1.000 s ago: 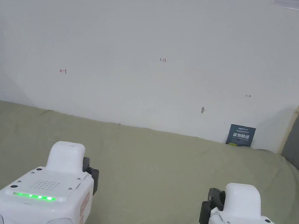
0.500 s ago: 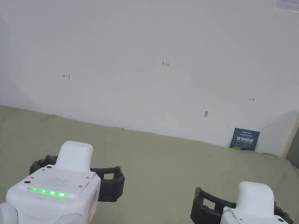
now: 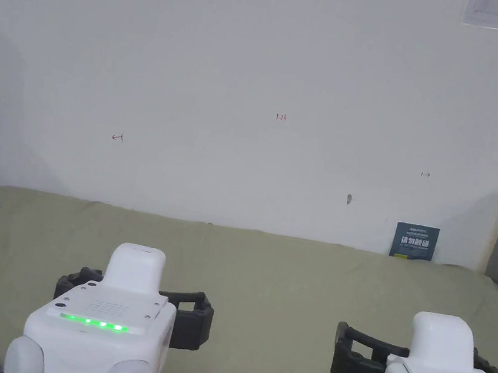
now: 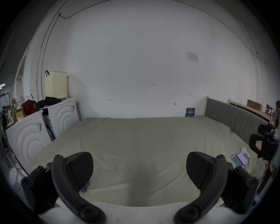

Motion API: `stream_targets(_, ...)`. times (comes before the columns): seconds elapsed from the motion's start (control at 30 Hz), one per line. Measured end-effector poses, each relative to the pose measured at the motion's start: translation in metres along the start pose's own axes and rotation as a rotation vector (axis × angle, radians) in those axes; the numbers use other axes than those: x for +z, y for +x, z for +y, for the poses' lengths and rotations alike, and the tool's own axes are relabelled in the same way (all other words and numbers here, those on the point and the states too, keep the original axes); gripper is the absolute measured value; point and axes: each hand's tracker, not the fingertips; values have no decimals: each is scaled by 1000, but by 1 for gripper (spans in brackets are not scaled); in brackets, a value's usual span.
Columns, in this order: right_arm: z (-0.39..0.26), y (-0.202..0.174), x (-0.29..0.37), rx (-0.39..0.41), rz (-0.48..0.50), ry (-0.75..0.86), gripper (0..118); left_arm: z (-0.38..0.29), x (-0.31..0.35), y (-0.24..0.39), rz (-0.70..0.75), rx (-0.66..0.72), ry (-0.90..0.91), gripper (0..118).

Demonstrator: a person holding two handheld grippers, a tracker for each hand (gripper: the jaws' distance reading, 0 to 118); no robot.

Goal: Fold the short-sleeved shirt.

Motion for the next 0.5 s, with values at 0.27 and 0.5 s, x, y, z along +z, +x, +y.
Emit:
stream_targets(0.27,5,4,4,6,-4,4,118,9,1,-10,42,67,38,118)
stream_targets(0.5,2,3,6,26,-11,-5,118,1,7,-6,68,-13,46,118)
